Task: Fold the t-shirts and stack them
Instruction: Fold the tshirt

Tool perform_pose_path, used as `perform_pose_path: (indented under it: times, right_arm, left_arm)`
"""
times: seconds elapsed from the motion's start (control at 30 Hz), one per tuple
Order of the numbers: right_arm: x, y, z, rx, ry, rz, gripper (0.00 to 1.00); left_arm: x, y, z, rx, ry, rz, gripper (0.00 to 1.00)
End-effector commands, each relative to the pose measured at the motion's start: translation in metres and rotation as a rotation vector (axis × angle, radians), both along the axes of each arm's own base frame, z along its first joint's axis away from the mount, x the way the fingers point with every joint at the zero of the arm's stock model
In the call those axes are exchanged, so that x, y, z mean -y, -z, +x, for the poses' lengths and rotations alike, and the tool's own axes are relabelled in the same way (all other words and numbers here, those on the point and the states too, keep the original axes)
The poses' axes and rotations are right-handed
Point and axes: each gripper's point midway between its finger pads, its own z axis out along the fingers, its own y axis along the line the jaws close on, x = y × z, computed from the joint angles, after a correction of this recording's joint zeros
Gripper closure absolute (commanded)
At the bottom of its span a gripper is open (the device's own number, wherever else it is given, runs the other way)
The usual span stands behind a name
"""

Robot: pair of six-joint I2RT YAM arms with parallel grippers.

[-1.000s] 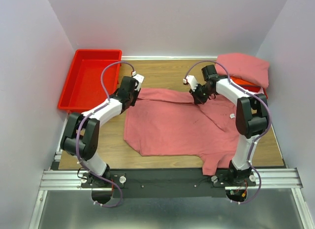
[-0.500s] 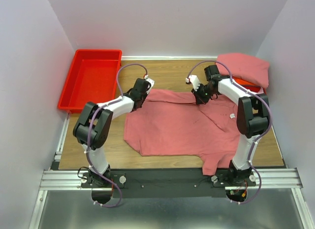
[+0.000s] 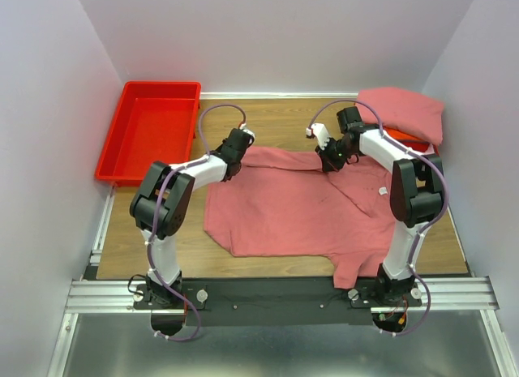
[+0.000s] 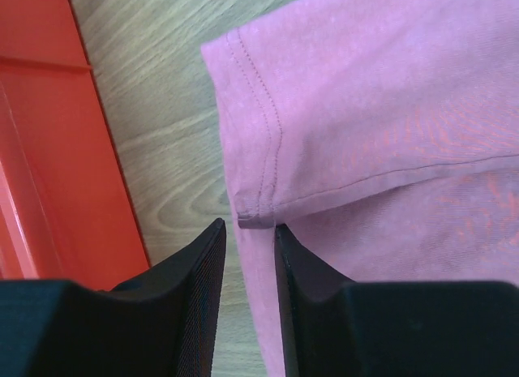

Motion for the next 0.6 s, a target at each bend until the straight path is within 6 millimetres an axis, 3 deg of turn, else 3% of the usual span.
perform_pose_path:
  times: [0.0,0.1,0.17,0.37,0.57]
  right_arm:
    - [-0.002,-0.001,-0.002,-0.012,0.007,0.028,1.0]
    - [-0.003,0.001,-0.003,-0.017,0.008,0.028,1.0]
    - [-0.002,0.0,-0.002,-0.017,0.01,0.029,1.0]
    - [-0.003,0.002,-0.004,-0.024,0.01,0.03,1.0]
    - [-0.001,0.001,-0.004,-0.02,0.01,0.025,1.0]
  left_arm:
    - [0.005,-0.005,0.007,0.03,-0.002,0.023,0.62]
    - [0.008,-0.003,0.007,0.024,0.013,0.021,0.63]
    - [0.008,0.0,0.008,0.016,0.02,0.024,0.69]
    - [0.005,-0.002,0.007,0.025,0.006,0.046,1.0]
    - [-0.009,-0.014,0.003,0.057,-0.047,0.096,1.0]
